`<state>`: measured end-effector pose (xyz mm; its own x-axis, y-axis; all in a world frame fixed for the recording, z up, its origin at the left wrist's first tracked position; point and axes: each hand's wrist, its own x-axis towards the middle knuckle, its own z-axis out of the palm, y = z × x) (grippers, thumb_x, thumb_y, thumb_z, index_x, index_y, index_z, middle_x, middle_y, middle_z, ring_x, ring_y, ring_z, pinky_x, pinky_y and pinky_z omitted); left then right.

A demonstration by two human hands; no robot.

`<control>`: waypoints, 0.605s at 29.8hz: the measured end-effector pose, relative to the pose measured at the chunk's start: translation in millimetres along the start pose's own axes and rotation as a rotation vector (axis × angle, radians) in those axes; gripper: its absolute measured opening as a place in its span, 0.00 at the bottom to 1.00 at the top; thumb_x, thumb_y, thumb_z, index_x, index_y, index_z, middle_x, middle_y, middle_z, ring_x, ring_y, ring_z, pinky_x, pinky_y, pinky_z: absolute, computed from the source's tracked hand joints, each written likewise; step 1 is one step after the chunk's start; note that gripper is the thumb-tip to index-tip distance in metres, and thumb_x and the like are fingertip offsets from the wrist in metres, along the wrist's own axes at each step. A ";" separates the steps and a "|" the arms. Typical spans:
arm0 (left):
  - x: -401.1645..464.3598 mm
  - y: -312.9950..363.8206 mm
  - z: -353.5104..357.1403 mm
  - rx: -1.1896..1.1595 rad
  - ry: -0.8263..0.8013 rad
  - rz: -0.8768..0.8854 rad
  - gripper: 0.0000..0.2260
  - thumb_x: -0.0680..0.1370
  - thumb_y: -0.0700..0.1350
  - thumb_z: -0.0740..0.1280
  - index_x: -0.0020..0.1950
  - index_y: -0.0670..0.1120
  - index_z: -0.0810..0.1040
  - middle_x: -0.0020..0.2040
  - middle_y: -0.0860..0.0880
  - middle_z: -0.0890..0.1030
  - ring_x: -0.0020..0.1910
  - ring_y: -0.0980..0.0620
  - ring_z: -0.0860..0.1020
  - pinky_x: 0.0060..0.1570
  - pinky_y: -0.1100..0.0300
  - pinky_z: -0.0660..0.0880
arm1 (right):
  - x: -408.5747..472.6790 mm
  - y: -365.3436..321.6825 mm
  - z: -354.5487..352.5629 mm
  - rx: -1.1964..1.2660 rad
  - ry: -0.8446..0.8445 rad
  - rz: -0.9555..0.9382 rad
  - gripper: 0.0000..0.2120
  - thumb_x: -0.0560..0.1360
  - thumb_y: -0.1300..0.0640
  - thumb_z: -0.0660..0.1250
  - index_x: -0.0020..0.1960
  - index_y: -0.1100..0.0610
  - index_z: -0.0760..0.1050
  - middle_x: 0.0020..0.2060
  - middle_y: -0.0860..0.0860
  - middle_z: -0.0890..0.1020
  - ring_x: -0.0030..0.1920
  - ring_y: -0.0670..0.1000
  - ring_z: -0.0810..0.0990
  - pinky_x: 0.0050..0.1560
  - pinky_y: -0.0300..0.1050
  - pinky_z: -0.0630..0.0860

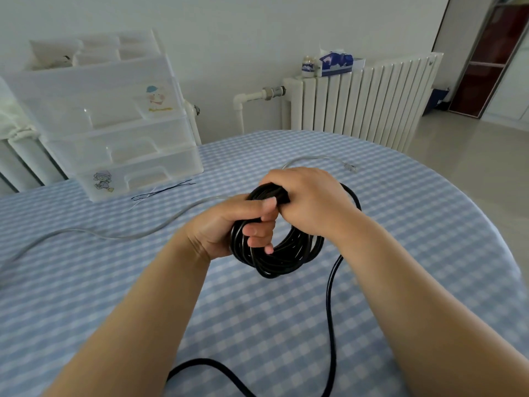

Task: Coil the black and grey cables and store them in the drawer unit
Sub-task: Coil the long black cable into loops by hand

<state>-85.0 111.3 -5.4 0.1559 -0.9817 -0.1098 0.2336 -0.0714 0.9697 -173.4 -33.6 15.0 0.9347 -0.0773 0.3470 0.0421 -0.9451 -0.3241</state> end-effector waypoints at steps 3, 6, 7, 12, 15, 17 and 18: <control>-0.1 0.8 2.4 0.078 0.113 0.045 0.10 0.69 0.46 0.69 0.33 0.43 0.70 0.20 0.52 0.67 0.22 0.54 0.70 0.37 0.57 0.76 | 1.0 5.7 2.8 0.156 -0.024 0.057 0.16 0.75 0.56 0.62 0.60 0.41 0.73 0.44 0.41 0.81 0.45 0.43 0.78 0.45 0.44 0.74; -3.7 2.1 -3.2 0.129 0.187 0.133 0.11 0.68 0.46 0.66 0.28 0.43 0.71 0.19 0.50 0.70 0.29 0.48 0.80 0.42 0.56 0.77 | 2.6 11.9 -1.3 0.395 -0.111 0.071 0.20 0.75 0.54 0.66 0.65 0.41 0.70 0.50 0.38 0.79 0.49 0.39 0.78 0.52 0.43 0.74; -5.3 3.5 -6.7 0.161 0.205 0.164 0.11 0.68 0.47 0.65 0.26 0.44 0.73 0.19 0.49 0.72 0.33 0.47 0.82 0.44 0.57 0.77 | 3.0 12.2 -3.1 0.485 -0.148 0.077 0.20 0.75 0.53 0.67 0.65 0.42 0.70 0.51 0.39 0.79 0.52 0.39 0.78 0.55 0.44 0.75; -6.7 3.8 -14.7 0.225 0.233 0.278 0.12 0.67 0.47 0.63 0.30 0.42 0.82 0.32 0.45 0.81 0.41 0.49 0.81 0.48 0.60 0.76 | 1.2 5.6 2.1 0.543 -0.109 0.031 0.20 0.77 0.48 0.65 0.67 0.46 0.68 0.48 0.39 0.81 0.51 0.38 0.79 0.59 0.45 0.74; -7.2 3.8 -11.8 0.069 0.188 0.269 0.07 0.66 0.45 0.68 0.27 0.47 0.77 0.26 0.50 0.80 0.36 0.49 0.82 0.46 0.55 0.78 | 0.4 5.2 4.6 0.760 -0.096 0.036 0.22 0.78 0.42 0.61 0.69 0.49 0.69 0.51 0.41 0.82 0.53 0.37 0.79 0.59 0.40 0.71; -5.8 4.4 -9.7 -0.163 0.127 0.270 0.11 0.64 0.46 0.73 0.28 0.47 0.72 0.21 0.53 0.73 0.24 0.53 0.76 0.37 0.57 0.79 | 3.8 7.8 8.0 0.856 0.023 0.087 0.26 0.77 0.36 0.53 0.67 0.49 0.73 0.58 0.42 0.80 0.60 0.38 0.76 0.62 0.38 0.69; -5.0 5.1 -9.8 -0.255 0.115 0.278 0.12 0.65 0.45 0.73 0.29 0.46 0.70 0.20 0.54 0.70 0.20 0.56 0.72 0.31 0.59 0.77 | 5.7 7.7 11.0 0.895 0.086 0.119 0.27 0.78 0.36 0.50 0.65 0.50 0.75 0.58 0.43 0.81 0.60 0.39 0.76 0.63 0.40 0.69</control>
<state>-75.1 117.6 -2.1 0.3501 -0.9300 0.1119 0.3957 0.2551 0.8822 -163.8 -37.8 4.8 0.9223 -0.2160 0.3203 0.2393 -0.3317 -0.9126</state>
